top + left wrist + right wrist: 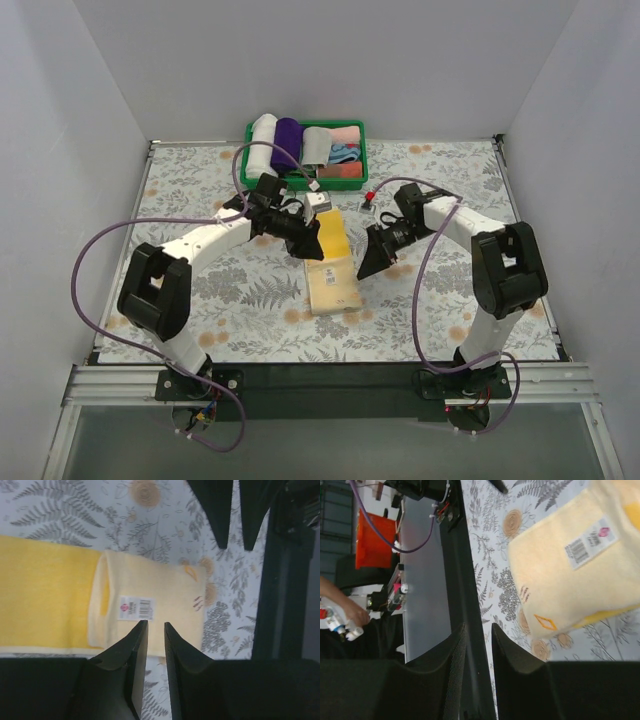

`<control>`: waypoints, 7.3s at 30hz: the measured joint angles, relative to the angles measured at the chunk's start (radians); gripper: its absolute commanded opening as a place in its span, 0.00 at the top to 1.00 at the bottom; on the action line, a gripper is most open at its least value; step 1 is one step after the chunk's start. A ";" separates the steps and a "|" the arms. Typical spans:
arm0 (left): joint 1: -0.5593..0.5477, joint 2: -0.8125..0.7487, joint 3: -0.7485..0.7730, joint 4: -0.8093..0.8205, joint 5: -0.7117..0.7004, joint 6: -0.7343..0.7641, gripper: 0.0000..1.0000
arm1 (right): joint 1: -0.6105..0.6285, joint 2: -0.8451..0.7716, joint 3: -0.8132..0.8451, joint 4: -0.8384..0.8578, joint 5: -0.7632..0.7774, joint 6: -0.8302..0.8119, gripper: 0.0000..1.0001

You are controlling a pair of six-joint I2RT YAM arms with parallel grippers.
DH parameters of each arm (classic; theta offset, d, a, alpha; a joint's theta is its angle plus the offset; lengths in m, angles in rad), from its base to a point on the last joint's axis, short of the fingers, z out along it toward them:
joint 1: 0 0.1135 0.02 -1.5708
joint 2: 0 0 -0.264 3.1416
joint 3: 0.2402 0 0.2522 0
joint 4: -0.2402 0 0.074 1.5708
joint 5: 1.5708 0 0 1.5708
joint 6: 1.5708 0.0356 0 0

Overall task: Roll the towels
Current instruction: Fold the towel, then roll the towel

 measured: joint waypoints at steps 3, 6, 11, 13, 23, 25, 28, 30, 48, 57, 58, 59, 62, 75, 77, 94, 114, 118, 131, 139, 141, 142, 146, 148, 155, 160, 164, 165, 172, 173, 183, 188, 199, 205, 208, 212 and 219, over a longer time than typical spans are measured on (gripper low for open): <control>-0.005 -0.008 -0.106 0.087 0.059 -0.097 0.82 | 0.068 0.050 -0.014 0.034 -0.016 0.024 0.72; -0.006 0.023 -0.176 0.154 0.082 -0.170 0.83 | 0.112 0.098 -0.042 0.092 -0.019 0.058 0.72; -0.002 0.134 -0.207 0.259 0.082 -0.240 0.83 | 0.118 0.198 -0.098 0.185 -0.004 0.111 0.72; 0.006 0.180 -0.210 0.282 0.082 -0.253 0.82 | 0.117 0.240 -0.118 0.219 0.008 0.133 0.72; 0.066 0.163 -0.189 0.216 0.079 -0.144 0.67 | 0.169 0.290 -0.144 0.308 -0.009 0.252 0.62; 0.068 0.103 -0.188 0.174 0.068 -0.099 0.64 | 0.180 0.256 -0.144 0.315 -0.003 0.264 0.61; 0.064 -0.031 -0.198 0.126 0.039 -0.011 0.62 | 0.183 0.151 -0.144 0.323 -0.004 0.286 0.60; 0.050 -0.148 -0.224 0.110 0.004 0.053 0.60 | 0.174 0.075 -0.142 0.333 -0.004 0.295 0.60; -0.468 -0.323 -0.505 0.189 -0.498 0.481 0.57 | 0.146 0.295 0.055 0.441 0.131 0.397 0.64; -0.510 -0.230 -0.555 0.272 -0.536 0.526 0.68 | 0.146 0.331 0.019 0.507 0.116 0.441 0.64; -0.510 -0.224 -0.555 0.285 -0.539 0.525 0.70 | 0.146 0.331 0.017 0.511 0.112 0.442 0.64; -0.511 -0.216 -0.555 0.300 -0.547 0.523 0.75 | 0.146 0.331 0.010 0.519 0.108 0.442 0.64; -0.512 -0.205 -0.556 0.328 -0.558 0.511 0.85 | 0.151 0.330 -0.009 0.532 0.091 0.442 0.64; -0.515 -0.270 -0.469 0.116 -0.429 0.379 1.00 | 0.204 0.267 -0.082 0.505 0.098 0.397 0.65; -0.515 -0.279 -0.454 0.091 -0.404 0.359 1.00 | 0.204 0.257 -0.068 0.472 0.114 0.382 0.65; -0.305 -0.201 -0.299 -0.005 -0.226 0.285 1.00 | 0.211 0.289 0.053 0.428 0.208 0.327 0.65; -0.176 -0.039 -0.275 0.122 -0.222 0.284 1.00 | 0.214 0.311 0.096 0.380 0.222 0.314 0.60; -0.175 -0.039 -0.298 0.149 -0.222 0.286 1.00 | 0.192 0.295 0.132 0.354 0.259 0.312 0.59; -0.170 -0.014 -0.315 0.191 -0.221 0.295 1.00 | 0.173 0.193 0.075 0.305 0.138 0.316 0.62; -0.162 -0.005 -0.315 0.204 -0.214 0.293 1.00 | 0.204 0.212 0.040 0.296 0.095 0.324 0.66; -0.161 -0.005 -0.315 0.204 -0.214 0.293 0.95 | 0.211 0.247 0.040 0.298 0.103 0.323 0.67; -0.161 -0.005 -0.315 0.204 -0.214 0.293 0.91 | 0.213 0.271 0.040 0.298 0.110 0.322 0.67; -0.152 -0.008 -0.317 0.203 -0.214 0.296 0.73 | 0.211 0.354 0.042 0.303 0.088 0.343 0.68; -0.138 -0.016 -0.323 0.199 -0.214 0.301 0.67 | 0.208 0.361 0.045 0.304 0.077 0.355 0.68; -0.085 -0.188 -0.392 0.163 -0.236 0.336 0.50 | 0.209 0.362 0.046 0.306 0.079 0.363 0.69; -0.171 -0.365 -0.447 0.182 -0.309 0.377 0.47 | 0.209 0.362 0.047 0.306 0.086 0.364 0.74; -0.327 -0.414 -0.524 0.233 -0.425 0.407 0.47 | 0.210 0.362 0.050 0.305 0.103 0.364 0.77; -0.358 -0.410 -0.537 0.240 -0.453 0.411 0.46 | 0.211 0.362 0.053 0.304 0.109 0.365 0.77; -0.479 -0.332 -0.602 0.350 -0.637 0.438 0.46 | 0.211 0.366 0.070 0.286 0.135 0.366 0.80; -0.486 -0.320 -0.607 0.365 -0.654 0.441 0.46 | 0.211 0.369 0.073 0.283 0.135 0.367 0.80; -0.516 -0.221 -0.622 0.485 -0.737 0.456 0.78 | 0.211 0.381 0.080 0.276 0.127 0.371 0.80; -0.500 -0.177 -0.521 0.354 -0.670 0.415 0.89 | 0.200 0.378 0.083 0.266 0.128 0.371 0.70; -0.420 -0.081 -0.350 0.064 -0.361 0.289 0.97 | -0.067 0.170 0.231 0.221 0.287 0.298 0.36; -0.253 0.071 -0.224 -0.099 -0.100 0.283 0.97 | -0.160 -0.137 0.253 0.233 0.428 0.224 0.01; -0.197 0.138 -0.180 -0.169 -0.004 0.288 0.97 | -0.149 -0.249 0.253 0.237 0.490 0.203 0.01; -0.139 0.240 -0.121 -0.254 0.113 0.303 0.96 | -0.150 -0.298 0.249 0.212 0.496 0.147 0.01; -0.074 0.378 -0.034 -0.385 0.236 0.329 0.93 | -0.076 -0.332 0.159 0.139 0.500 0.018 0.14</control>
